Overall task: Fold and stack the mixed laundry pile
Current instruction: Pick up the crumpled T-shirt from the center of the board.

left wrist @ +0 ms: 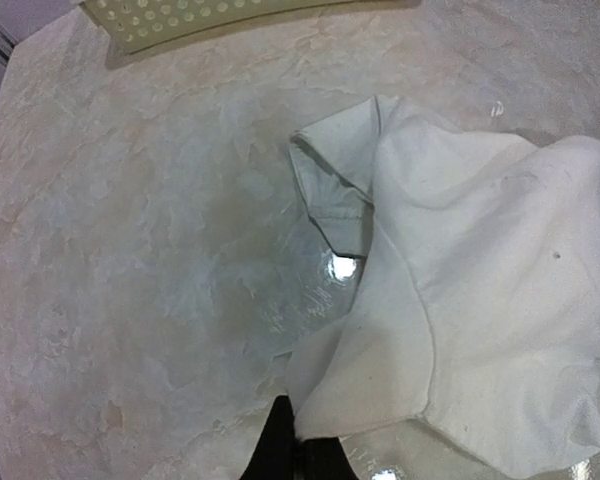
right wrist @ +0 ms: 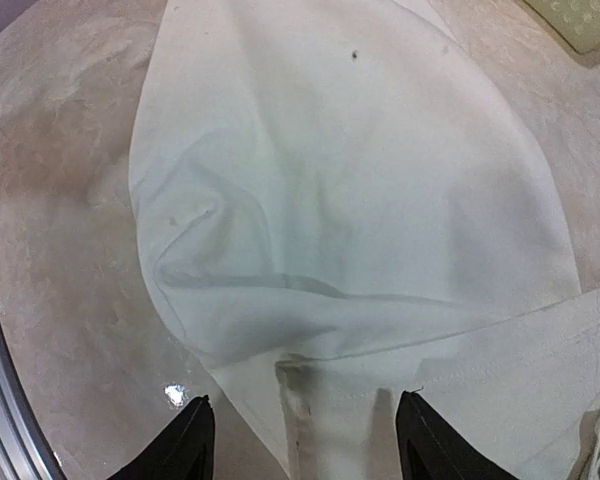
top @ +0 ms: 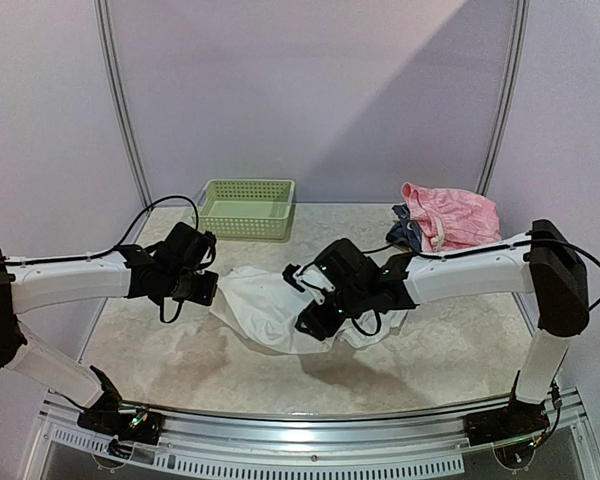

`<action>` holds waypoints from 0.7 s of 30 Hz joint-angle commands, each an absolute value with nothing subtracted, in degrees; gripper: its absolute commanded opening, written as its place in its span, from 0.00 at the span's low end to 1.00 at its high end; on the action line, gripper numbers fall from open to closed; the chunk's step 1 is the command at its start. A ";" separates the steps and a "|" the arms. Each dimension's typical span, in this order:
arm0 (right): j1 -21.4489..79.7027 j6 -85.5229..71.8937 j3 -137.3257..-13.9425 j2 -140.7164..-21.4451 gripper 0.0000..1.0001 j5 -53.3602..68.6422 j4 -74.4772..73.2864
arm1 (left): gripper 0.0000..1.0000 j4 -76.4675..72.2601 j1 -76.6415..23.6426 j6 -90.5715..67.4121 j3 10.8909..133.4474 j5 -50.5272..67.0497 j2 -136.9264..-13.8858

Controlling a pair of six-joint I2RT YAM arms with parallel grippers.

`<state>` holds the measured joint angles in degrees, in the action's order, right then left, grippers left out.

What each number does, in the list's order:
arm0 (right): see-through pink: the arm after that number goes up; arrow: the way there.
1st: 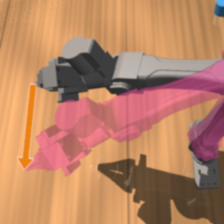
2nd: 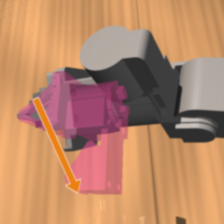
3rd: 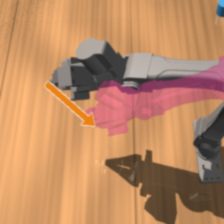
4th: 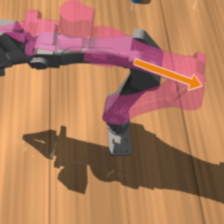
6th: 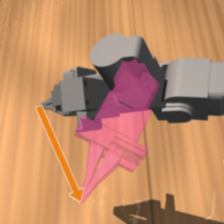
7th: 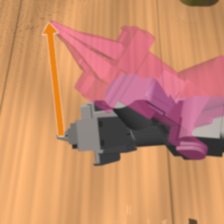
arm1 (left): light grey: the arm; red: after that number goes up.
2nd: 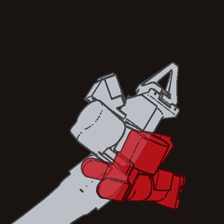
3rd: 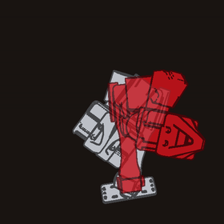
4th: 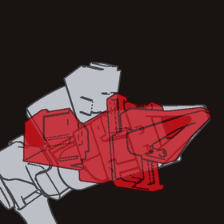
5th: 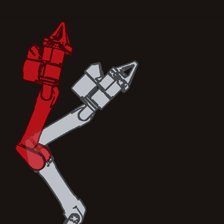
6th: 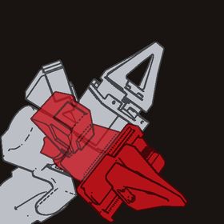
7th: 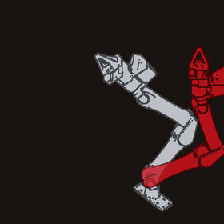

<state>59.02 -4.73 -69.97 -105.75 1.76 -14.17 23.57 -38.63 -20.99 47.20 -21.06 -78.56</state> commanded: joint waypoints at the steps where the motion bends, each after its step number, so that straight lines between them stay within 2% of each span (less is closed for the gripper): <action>1: 61.39 -3.09 -73.81 -109.35 0.62 -4.26 -19.17 | 0.00 23.10 -39.32 -20.41 46.49 -21.85 -79.50; 9: 63.36 -2.47 -76.25 -112.83 0.54 -11.93 -21.51 | 0.00 23.02 -39.29 -20.45 46.15 -22.06 -79.46; 21: 66.12 -2.21 -78.22 -116.62 0.32 -24.45 -21.19 | 0.00 22.78 -39.29 -20.53 46.07 -22.14 -79.80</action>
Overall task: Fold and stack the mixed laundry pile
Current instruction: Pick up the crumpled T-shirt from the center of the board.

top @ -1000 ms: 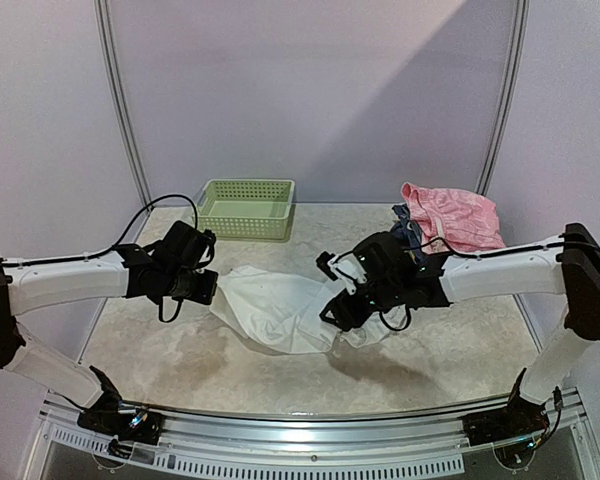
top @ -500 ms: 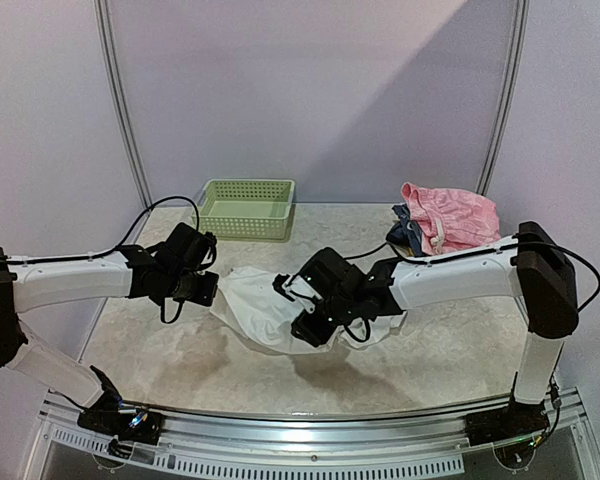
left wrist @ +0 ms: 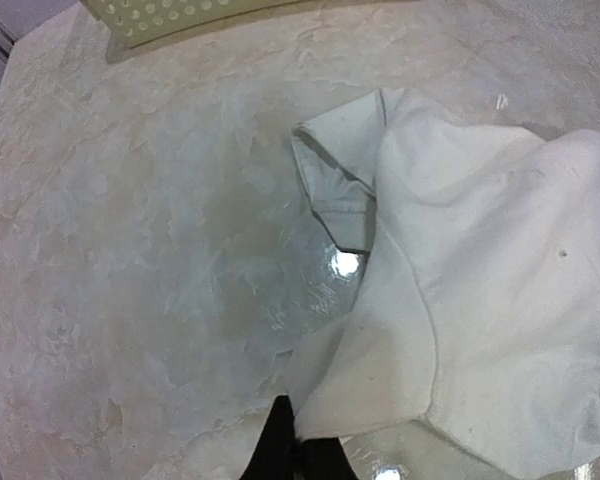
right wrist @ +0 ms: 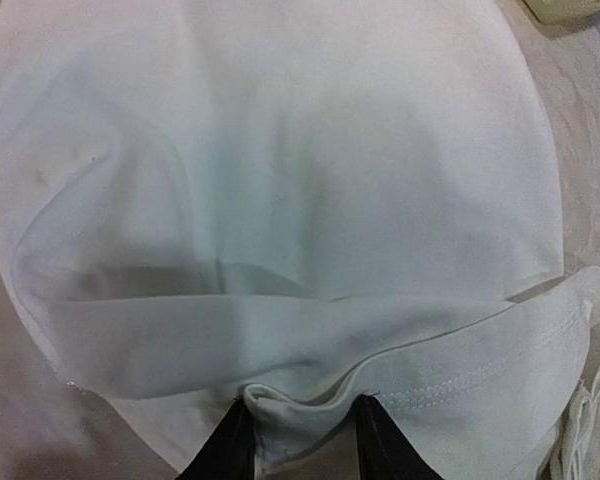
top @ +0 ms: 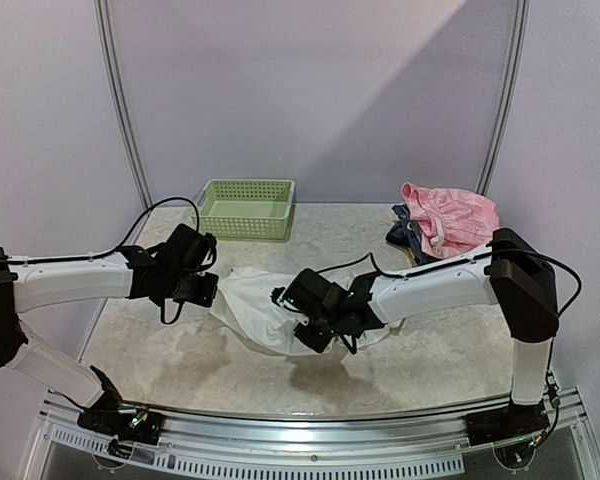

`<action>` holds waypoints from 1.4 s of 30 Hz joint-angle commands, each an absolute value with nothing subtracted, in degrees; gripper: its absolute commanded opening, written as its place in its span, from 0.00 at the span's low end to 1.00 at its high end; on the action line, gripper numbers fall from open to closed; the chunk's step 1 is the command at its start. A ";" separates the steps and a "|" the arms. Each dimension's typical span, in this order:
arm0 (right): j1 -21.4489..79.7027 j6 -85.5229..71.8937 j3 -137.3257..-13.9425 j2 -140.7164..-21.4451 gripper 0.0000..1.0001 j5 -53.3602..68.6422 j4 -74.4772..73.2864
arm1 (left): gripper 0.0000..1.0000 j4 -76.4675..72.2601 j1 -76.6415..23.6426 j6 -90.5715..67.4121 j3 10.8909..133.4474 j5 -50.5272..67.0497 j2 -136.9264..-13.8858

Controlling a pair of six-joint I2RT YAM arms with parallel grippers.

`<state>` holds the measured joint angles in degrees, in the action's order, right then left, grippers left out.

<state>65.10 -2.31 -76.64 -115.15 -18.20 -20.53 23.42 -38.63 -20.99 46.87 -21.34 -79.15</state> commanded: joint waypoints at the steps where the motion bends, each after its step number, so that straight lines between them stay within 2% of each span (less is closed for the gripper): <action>1: 66.17 -2.41 -78.10 -116.56 0.30 -25.05 -21.03 | 0.00 22.66 -39.29 -20.53 45.99 -22.27 -79.80; 11: 66.18 -4.54 -73.30 -109.78 0.00 -32.08 -17.29 | 0.00 23.23 -39.29 -20.61 46.42 -22.97 -80.00; 23: 65.02 -6.35 -70.85 -99.65 0.00 -39.60 -17.76 | 0.00 25.26 -39.05 -21.42 46.85 -25.82 -77.95; 33: 60.30 -9.78 -67.76 -90.58 0.00 -35.93 -16.15 | 0.00 26.39 -38.77 -21.33 47.93 -26.28 -75.84; 42: 57.91 -9.89 -69.09 -87.01 0.00 -33.86 -15.90 | 0.00 28.33 -38.67 -20.39 50.24 -28.17 -73.23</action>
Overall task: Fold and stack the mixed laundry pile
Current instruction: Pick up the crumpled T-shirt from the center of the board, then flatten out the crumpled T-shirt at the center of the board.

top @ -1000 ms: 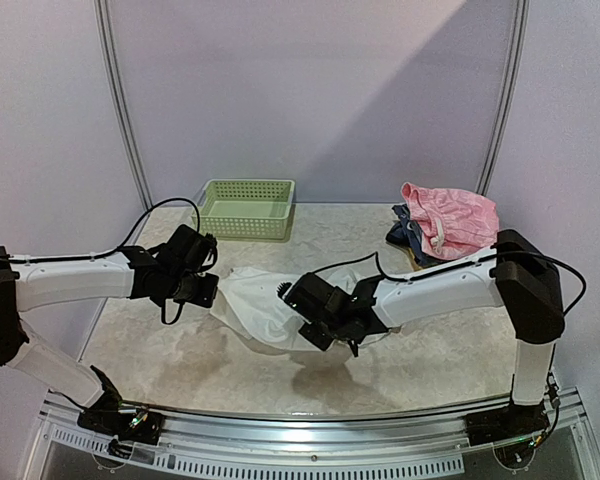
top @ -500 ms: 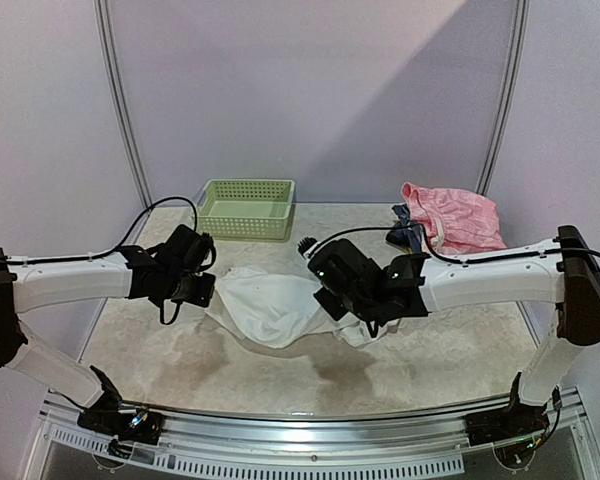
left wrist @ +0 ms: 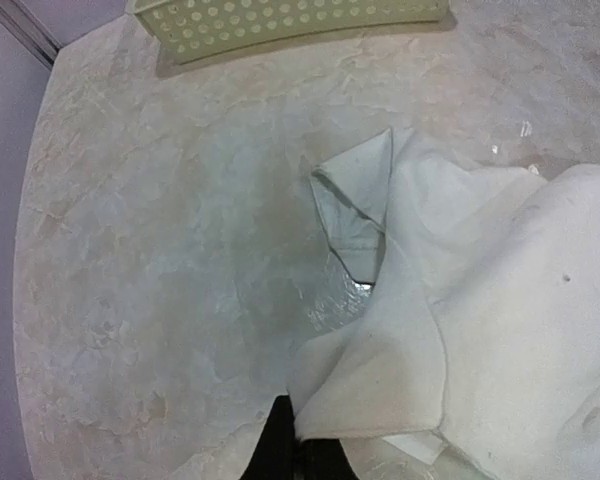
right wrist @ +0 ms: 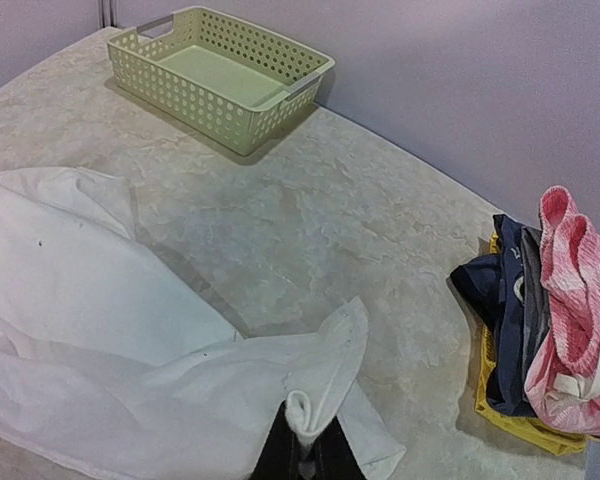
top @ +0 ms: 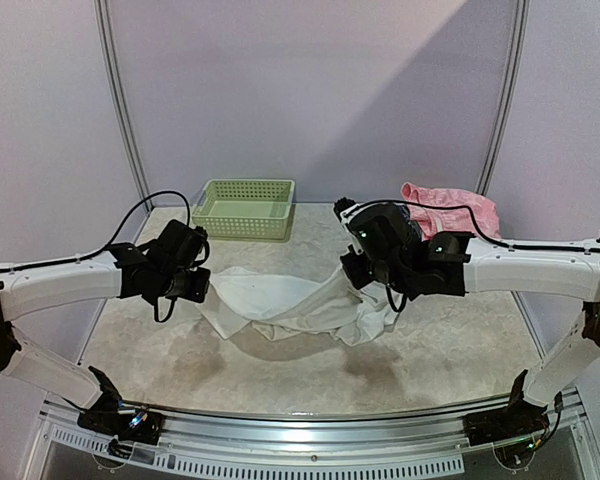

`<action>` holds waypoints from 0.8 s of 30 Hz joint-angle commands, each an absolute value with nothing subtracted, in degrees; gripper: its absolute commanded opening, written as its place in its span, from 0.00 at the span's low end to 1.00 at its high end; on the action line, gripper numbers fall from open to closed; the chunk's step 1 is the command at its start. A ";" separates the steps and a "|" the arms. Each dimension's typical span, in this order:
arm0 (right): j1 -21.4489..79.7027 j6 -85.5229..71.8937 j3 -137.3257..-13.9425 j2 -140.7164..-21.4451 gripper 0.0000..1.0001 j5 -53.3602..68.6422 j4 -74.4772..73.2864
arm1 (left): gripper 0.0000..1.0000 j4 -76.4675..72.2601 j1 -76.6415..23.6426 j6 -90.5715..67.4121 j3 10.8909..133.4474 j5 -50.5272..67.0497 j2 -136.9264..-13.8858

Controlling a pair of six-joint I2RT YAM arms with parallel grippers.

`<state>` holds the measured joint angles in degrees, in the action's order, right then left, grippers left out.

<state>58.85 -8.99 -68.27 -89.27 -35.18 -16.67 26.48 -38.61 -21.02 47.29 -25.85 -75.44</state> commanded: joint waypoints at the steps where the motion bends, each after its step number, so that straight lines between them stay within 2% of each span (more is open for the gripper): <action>1: 57.74 -9.78 -69.65 -86.57 0.00 -33.62 -15.84 | 0.00 29.21 -38.67 -20.16 51.25 -28.51 -72.89; 9: 57.32 -5.76 -74.83 -81.94 0.00 -34.60 -14.60 | 0.00 34.11 -38.67 -17.05 61.18 -29.66 -69.06; 16: 57.35 2.67 -82.72 -77.10 0.00 -30.82 -16.06 | 0.00 37.84 -38.76 -12.86 71.01 -31.94 -65.08; 24: 57.37 7.92 -97.37 -76.55 0.00 -17.31 -24.51 | 0.00 41.22 -38.76 -5.21 84.82 -29.95 -61.29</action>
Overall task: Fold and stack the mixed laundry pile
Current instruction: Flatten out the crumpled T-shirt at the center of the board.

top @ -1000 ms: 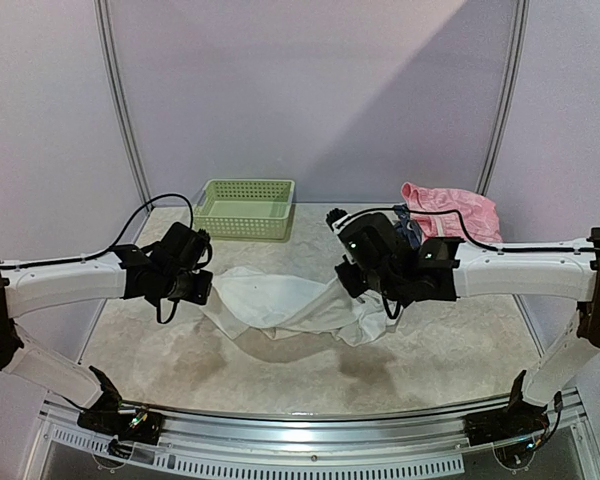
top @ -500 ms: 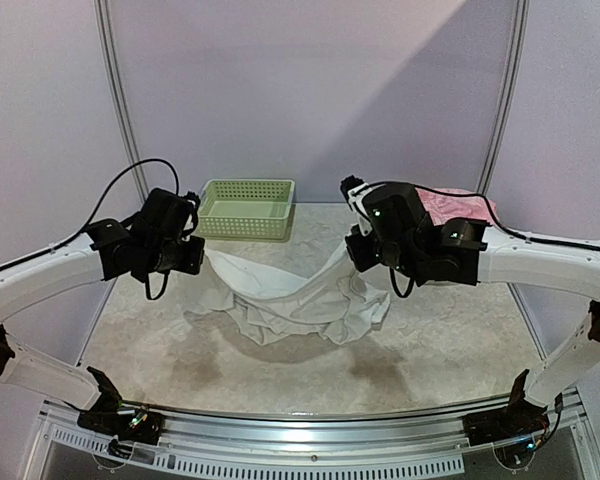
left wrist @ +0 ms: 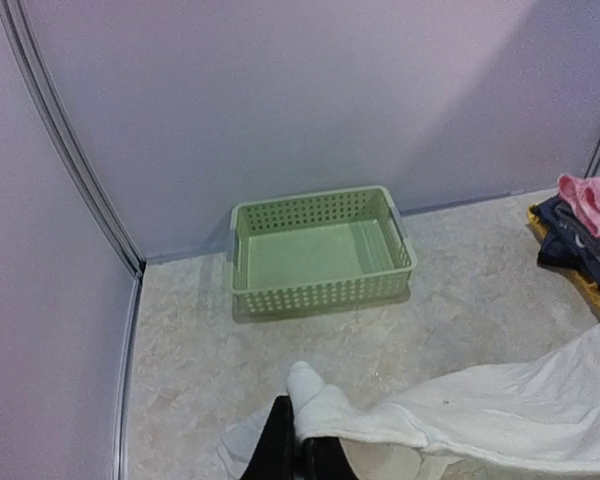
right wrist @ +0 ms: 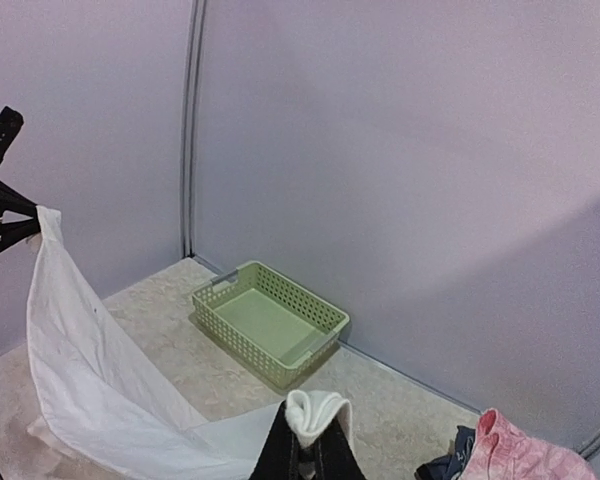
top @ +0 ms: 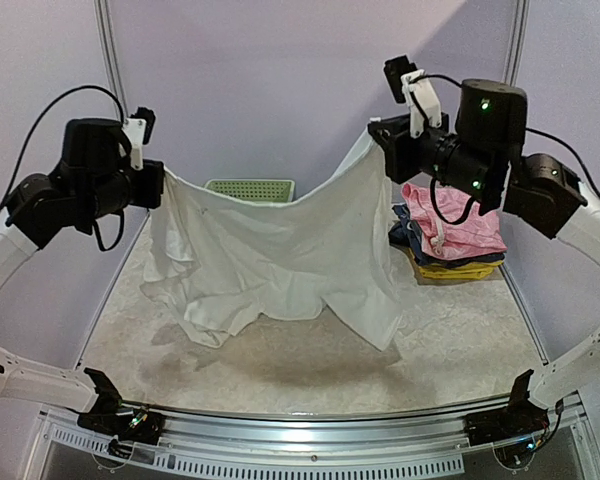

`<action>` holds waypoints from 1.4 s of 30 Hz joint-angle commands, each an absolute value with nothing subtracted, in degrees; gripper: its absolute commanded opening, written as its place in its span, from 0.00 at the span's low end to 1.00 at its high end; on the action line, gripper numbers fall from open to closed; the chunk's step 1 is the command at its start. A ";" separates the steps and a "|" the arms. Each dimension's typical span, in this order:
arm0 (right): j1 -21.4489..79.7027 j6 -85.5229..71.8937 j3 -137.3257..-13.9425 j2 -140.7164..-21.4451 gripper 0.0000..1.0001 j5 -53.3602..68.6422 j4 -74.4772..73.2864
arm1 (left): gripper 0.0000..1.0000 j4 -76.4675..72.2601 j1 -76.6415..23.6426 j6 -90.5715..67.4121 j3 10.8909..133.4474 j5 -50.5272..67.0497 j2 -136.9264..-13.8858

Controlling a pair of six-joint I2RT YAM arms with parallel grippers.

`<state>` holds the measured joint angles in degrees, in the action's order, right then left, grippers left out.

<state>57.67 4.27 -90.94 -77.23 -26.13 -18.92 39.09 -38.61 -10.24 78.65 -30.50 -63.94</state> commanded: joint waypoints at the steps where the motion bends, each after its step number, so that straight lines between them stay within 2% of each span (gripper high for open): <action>1: 57.34 8.05 -99.31 -76.81 0.00 -15.43 -26.53 | 0.00 41.41 -38.76 -4.27 86.51 -29.18 -60.62; 7: 57.37 9.75 -107.26 -76.50 0.00 -4.51 -30.33 | 0.00 38.87 -38.76 -0.23 91.98 -22.48 -55.61; 12: 57.31 11.40 -112.86 -76.00 0.00 4.99 -32.28 | 0.00 38.03 -38.76 2.67 98.86 -10.35 -54.34; 21: 57.47 10.31 -120.04 -74.50 0.00 9.70 -35.55 | 0.00 40.97 -38.76 3.17 113.71 2.50 -56.45; 25: 57.44 7.41 -118.79 -71.76 0.00 2.32 -36.20 | 0.00 41.29 -38.76 4.22 115.73 4.99 -57.55; 28: 57.36 4.44 -116.17 -70.32 0.00 -16.08 -36.64 | 0.00 40.86 -38.76 6.78 112.98 1.01 -58.73; 32: 56.02 1.41 -113.82 -74.43 0.00 -42.05 -39.88 | 0.00 42.86 -38.68 8.00 110.50 -16.15 -65.85; 34: 51.56 -4.97 -111.83 -79.36 0.00 -42.55 -44.80 | 0.00 45.04 -38.42 7.35 108.64 -23.65 -71.24; 36: 46.12 -11.26 -107.90 -85.39 0.00 -39.11 -48.50 | 0.00 47.01 -36.61 5.87 105.57 -26.05 -77.50; 39: 38.13 -18.88 -102.86 -93.36 0.00 -32.43 -49.89 | 0.00 46.95 -32.16 2.97 100.83 -23.12 -89.45; 42: 34.44 -22.14 -104.22 -104.91 0.00 -29.59 -50.48 | 0.00 46.54 -28.06 1.18 102.57 -20.64 -104.01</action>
